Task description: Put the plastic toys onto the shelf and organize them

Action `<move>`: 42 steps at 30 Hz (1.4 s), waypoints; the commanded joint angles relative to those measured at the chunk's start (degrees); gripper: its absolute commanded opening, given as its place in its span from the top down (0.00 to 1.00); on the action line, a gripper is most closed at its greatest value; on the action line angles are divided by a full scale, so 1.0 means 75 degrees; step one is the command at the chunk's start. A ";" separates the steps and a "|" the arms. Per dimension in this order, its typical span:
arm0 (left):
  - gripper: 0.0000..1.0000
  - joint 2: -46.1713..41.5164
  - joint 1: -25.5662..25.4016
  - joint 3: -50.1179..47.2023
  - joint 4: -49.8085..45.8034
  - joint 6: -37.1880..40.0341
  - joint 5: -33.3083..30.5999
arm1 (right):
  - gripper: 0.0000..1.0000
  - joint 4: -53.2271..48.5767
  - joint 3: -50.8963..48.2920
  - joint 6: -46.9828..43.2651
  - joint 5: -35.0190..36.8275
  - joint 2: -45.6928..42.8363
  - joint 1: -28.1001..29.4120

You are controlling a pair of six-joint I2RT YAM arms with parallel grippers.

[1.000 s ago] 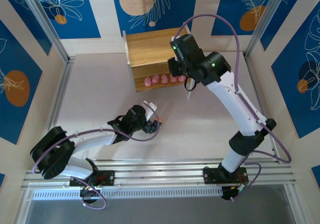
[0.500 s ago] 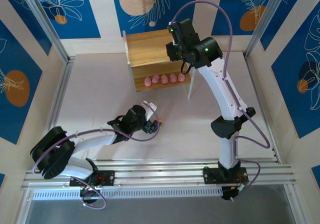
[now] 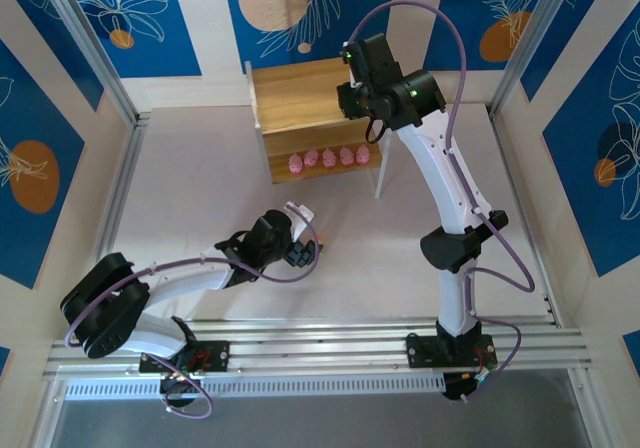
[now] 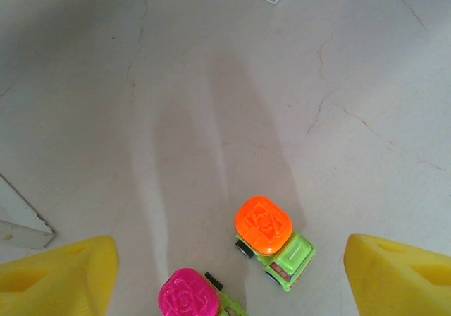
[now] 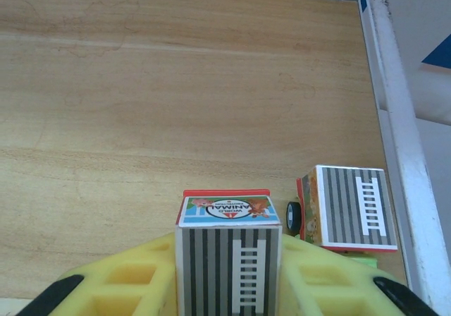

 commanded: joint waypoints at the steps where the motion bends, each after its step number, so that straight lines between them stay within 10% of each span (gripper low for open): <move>1: 0.17 -0.0015 -0.0045 0.0221 -0.0058 0.0067 -0.0136 | 0.68 -0.0010 0.0300 -0.0142 -0.0176 0.0128 -0.0037; 42: 0.17 0.0029 -0.0048 0.0255 -0.0094 0.0089 -0.0320 | 0.56 0.0081 0.0352 -0.0186 0.0068 -0.0171 0.0064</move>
